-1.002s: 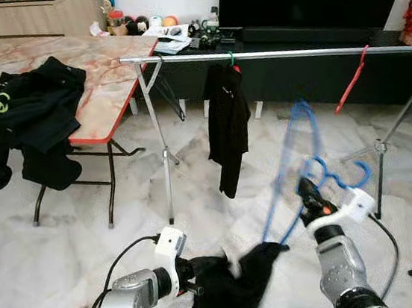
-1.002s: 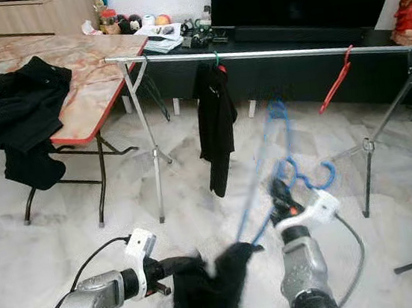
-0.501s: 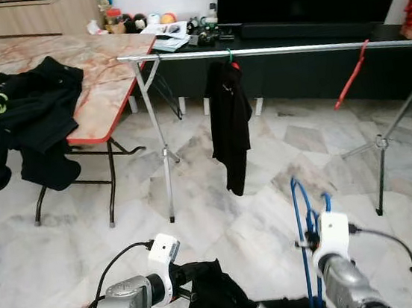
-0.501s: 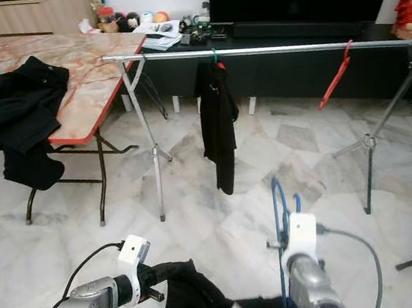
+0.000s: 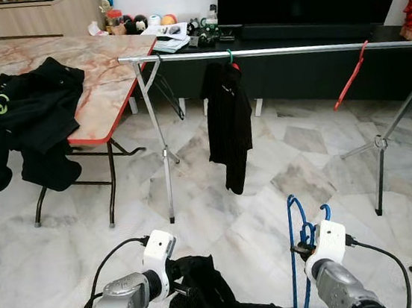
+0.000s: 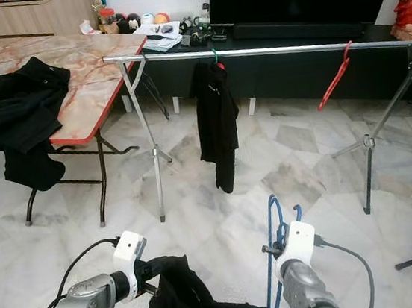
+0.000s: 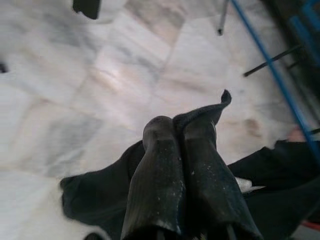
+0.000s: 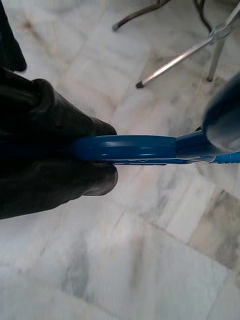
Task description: Hang hanger
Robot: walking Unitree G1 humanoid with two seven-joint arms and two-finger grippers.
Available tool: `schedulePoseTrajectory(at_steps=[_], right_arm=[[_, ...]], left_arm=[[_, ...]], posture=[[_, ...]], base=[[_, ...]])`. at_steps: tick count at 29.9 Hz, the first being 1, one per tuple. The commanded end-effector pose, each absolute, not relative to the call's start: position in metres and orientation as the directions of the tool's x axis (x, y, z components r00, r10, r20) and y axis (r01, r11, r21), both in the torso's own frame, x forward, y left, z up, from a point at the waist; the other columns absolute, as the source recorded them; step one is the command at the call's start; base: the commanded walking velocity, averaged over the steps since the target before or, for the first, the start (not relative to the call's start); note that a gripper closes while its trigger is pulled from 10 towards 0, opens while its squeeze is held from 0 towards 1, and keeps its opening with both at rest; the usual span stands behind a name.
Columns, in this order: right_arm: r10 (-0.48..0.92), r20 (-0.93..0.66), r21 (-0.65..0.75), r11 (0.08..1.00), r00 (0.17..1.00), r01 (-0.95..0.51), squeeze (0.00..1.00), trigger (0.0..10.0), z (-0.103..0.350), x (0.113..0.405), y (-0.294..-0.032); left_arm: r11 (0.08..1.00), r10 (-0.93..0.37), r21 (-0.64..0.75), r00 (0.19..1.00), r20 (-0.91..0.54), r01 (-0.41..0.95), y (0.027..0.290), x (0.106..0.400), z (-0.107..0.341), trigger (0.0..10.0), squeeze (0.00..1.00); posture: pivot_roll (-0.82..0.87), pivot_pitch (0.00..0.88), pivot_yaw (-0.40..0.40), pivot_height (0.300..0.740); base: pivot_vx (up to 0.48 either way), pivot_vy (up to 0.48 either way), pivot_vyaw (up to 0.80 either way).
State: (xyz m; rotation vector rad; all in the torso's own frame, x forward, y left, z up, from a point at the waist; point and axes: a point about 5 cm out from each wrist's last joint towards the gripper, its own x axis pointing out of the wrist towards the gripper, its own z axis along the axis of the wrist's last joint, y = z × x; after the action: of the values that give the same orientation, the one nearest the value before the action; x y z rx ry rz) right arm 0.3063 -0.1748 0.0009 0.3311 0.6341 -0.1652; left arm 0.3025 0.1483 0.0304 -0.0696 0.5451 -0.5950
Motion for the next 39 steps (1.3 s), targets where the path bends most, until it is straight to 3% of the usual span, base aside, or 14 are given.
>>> schedulePoseTrajectory(at_steps=[1,2,3,4,5,15,17,21,25,29,39], right_arm=[[-0.035,-0.591,0.281,0.928,0.806,0.246,0.00,10.0,0.007,0.313,-0.172],[-0.030,-0.584,0.294,0.923,0.811,0.246,0.00,10.0,0.010,0.316,-0.170],[-0.027,-0.581,0.302,0.921,0.813,0.246,0.00,10.0,0.012,0.318,-0.170],[-0.027,-0.581,0.302,0.921,0.813,0.246,0.00,10.0,0.012,0.318,-0.170],[-0.021,-0.575,0.309,0.920,0.818,0.241,0.00,10.0,0.016,0.321,-0.169],[0.017,-0.556,0.332,0.921,0.831,0.203,0.00,10.0,0.028,0.331,-0.165],[0.028,-0.547,0.332,0.924,0.836,0.187,0.00,10.0,0.035,0.338,-0.165],[0.031,-0.541,0.330,0.927,0.841,0.178,0.00,10.0,0.040,0.341,-0.165],[0.058,-0.509,0.343,0.929,0.859,0.141,0.00,10.0,0.058,0.355,-0.160],[0.090,-0.457,0.360,0.928,0.885,0.092,0.00,10.0,0.081,0.370,-0.151],[0.167,-0.258,0.409,0.911,0.952,-0.049,0.00,10.0,0.161,0.406,-0.119]], left_arm=[[0.841,-0.529,-0.182,0.701,-0.478,0.510,0.149,0.305,0.031,10.0,0.00],[0.845,-0.522,-0.173,0.710,-0.473,0.507,0.149,0.306,0.032,10.0,0.00],[0.844,-0.522,-0.166,0.714,-0.466,0.509,0.149,0.307,0.033,10.0,0.18],[0.844,-0.522,-0.166,0.714,-0.466,0.509,0.149,0.307,0.033,10.0,0.18],[0.843,-0.520,-0.142,0.718,-0.463,0.519,0.150,0.307,0.034,10.0,1.00],[0.858,-0.471,-0.044,0.749,-0.466,0.513,0.159,0.312,0.038,10.0,1.00],[0.786,-0.584,-0.086,0.688,-0.431,0.613,0.152,0.310,0.044,10.0,1.00],[0.741,-0.638,-0.103,0.648,-0.417,0.664,0.148,0.308,0.047,10.0,1.00],[0.609,-0.755,-0.143,0.516,-0.405,0.780,0.140,0.299,0.053,10.0,1.00],[0.569,-0.776,-0.139,0.474,-0.416,0.810,0.138,0.297,0.053,10.0,1.00],[0.675,-0.703,-0.075,0.610,-0.366,0.734,0.139,0.310,0.062,10.0,1.00]], posture=[[0.10,0.035,-0.040,0.740],[0.10,0.036,-0.040,0.740],[0.10,0.036,-0.040,0.740],[0.10,0.036,-0.040,0.740],[0.10,0.036,-0.041,0.740],[0.10,0.035,-0.046,0.740],[0.10,0.035,-0.046,0.740],[0.10,0.036,-0.048,0.740],[0.10,0.035,-0.049,0.740],[0.09,0.035,-0.049,0.740],[0.08,0.036,-0.059,0.740]], base=[[0.000,0.000,0.00],[0.000,0.000,0.00],[0.000,0.000,0.00],[0.000,0.000,0.00],[0.000,0.000,0.00],[0.000,0.000,0.00],[0.000,0.000,0.00],[0.000,0.000,0.00],[0.000,0.000,0.00],[0.000,0.000,0.00],[0.000,0.000,0.00]])
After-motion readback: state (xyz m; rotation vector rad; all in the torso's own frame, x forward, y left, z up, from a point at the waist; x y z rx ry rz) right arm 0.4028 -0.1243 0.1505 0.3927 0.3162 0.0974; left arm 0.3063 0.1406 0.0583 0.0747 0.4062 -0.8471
